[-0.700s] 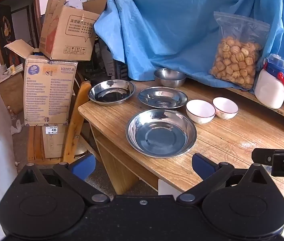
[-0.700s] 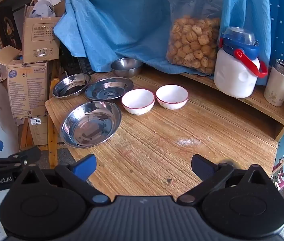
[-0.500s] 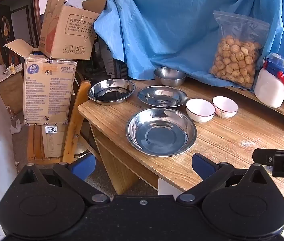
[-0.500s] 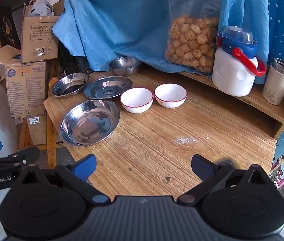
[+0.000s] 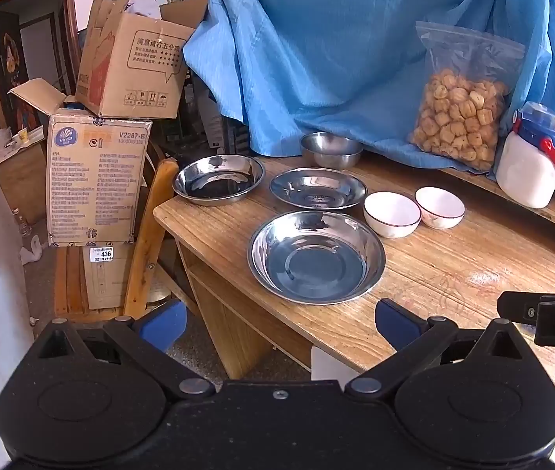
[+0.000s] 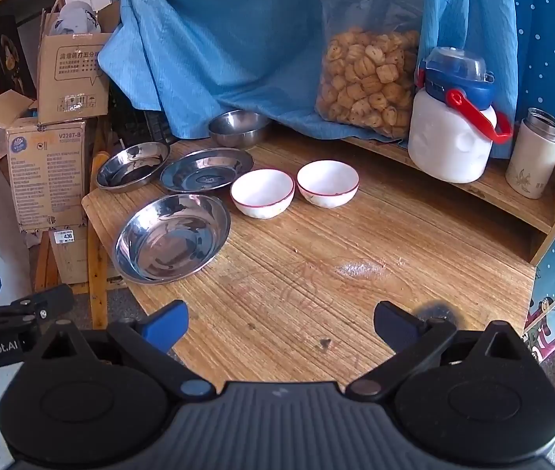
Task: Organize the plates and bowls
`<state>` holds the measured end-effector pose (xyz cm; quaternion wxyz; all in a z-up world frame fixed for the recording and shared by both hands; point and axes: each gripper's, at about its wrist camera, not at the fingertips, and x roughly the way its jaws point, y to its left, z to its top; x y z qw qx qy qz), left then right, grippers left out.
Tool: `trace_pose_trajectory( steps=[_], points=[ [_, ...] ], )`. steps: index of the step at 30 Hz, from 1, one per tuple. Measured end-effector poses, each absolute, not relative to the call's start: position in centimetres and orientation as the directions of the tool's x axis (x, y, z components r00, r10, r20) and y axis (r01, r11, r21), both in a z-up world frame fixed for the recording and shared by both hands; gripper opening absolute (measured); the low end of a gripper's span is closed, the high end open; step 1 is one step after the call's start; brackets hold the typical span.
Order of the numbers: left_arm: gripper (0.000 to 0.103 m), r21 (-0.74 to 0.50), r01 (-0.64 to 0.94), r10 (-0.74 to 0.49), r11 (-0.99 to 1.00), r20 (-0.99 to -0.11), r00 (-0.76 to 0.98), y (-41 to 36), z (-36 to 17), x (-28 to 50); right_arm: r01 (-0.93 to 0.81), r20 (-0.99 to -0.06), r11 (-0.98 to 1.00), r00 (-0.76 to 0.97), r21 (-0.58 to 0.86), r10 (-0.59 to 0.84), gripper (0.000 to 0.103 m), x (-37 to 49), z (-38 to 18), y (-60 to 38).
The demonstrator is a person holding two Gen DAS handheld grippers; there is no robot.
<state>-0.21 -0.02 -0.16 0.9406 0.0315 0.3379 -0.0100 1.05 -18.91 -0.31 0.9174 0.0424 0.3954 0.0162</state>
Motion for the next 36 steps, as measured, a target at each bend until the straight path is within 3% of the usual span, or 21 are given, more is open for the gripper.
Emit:
trace_pose_trajectory(
  steps=[36],
  points=[
    [0.102,0.057,0.023,0.020,0.998,-0.652,0.758,-0.07,-0.02,-0.46,0.004,-0.730,0.995,0.679,0.099,0.070,0.103,0.94,-0.37,-19.10]
  ],
)
